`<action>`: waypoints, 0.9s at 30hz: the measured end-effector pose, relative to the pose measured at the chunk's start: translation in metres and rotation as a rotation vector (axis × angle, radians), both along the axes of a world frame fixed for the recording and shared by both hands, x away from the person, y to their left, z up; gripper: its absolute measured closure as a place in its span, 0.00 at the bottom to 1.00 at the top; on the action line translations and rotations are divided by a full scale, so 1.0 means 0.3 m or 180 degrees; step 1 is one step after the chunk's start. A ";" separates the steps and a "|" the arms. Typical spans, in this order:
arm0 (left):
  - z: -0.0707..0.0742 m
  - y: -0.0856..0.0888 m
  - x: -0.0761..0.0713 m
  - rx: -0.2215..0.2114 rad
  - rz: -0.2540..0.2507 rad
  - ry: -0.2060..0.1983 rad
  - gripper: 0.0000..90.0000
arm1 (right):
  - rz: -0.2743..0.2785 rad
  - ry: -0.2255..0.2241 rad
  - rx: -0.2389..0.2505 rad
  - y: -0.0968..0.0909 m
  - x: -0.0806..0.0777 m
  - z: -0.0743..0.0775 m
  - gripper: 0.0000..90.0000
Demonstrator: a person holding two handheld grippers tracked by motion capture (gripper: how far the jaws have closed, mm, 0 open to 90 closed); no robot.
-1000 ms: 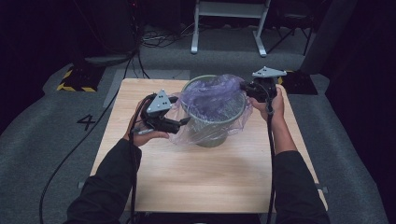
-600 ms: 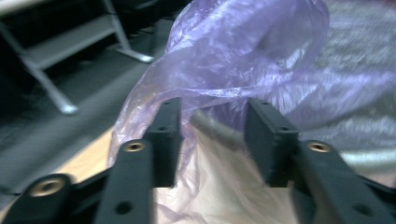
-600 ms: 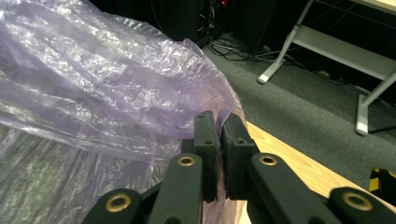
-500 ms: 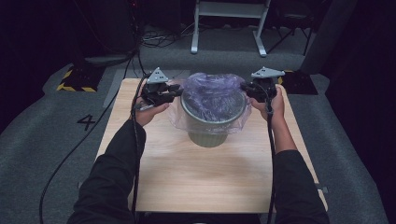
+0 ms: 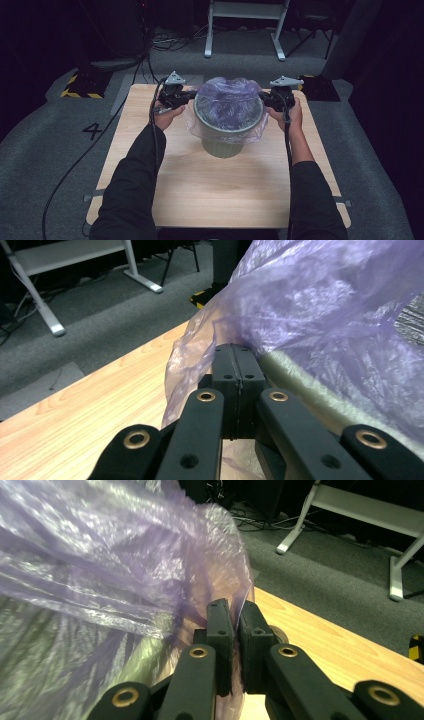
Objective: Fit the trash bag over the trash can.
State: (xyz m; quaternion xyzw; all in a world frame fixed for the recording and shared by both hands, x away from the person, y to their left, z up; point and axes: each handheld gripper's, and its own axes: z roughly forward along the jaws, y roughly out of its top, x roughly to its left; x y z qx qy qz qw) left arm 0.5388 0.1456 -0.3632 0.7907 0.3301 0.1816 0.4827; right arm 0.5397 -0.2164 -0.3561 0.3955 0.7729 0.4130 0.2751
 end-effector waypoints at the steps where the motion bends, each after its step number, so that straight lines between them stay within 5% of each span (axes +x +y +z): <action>1: -0.008 -0.005 0.006 0.0003 -0.0024 0.0039 1.00 | 0.0013 0.0008 0.0002 0.001 0.002 -0.005 0.95; 8: -0.057 -0.021 0.019 -0.0139 -0.0179 0.0187 1.00 | 0.0125 0.0182 0.0313 -0.027 0.016 -0.054 0.97; 13: -0.078 -0.006 -0.004 -0.0096 -0.0332 0.0242 1.00 | 0.0364 0.0301 0.0487 -0.043 0.006 -0.092 0.97; 27: -0.119 0.040 -0.098 -0.0140 -0.0690 0.0239 1.00 | 0.0734 0.0306 0.0658 -0.040 -0.074 -0.150 0.98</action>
